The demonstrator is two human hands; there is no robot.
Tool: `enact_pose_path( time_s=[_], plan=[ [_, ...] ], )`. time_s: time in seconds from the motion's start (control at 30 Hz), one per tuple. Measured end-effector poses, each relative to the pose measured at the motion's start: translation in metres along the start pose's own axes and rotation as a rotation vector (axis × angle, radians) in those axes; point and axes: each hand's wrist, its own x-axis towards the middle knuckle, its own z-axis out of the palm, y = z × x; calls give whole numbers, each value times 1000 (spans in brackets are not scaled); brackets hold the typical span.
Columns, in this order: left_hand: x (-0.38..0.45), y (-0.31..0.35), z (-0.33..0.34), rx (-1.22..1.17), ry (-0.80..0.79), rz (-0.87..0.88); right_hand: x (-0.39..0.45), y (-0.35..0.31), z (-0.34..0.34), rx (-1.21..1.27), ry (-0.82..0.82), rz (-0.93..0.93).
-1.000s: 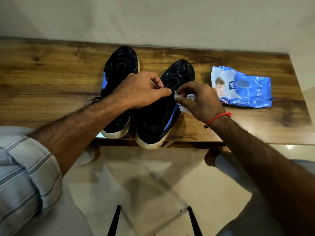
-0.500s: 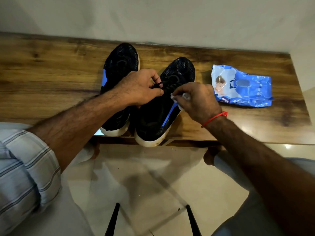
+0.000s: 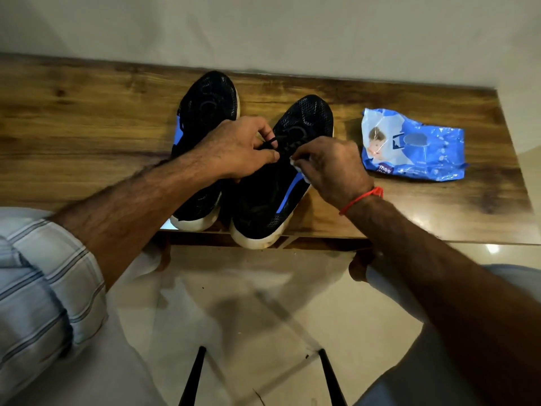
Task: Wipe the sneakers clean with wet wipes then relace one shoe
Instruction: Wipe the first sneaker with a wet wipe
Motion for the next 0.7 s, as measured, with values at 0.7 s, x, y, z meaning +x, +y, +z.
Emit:
enact_pose_path(
  time_s=[0.7],
  plan=[
    [-1,-1,-1,-81,-14,-17,-6,-11,-19,115,-166,47]
  ],
)
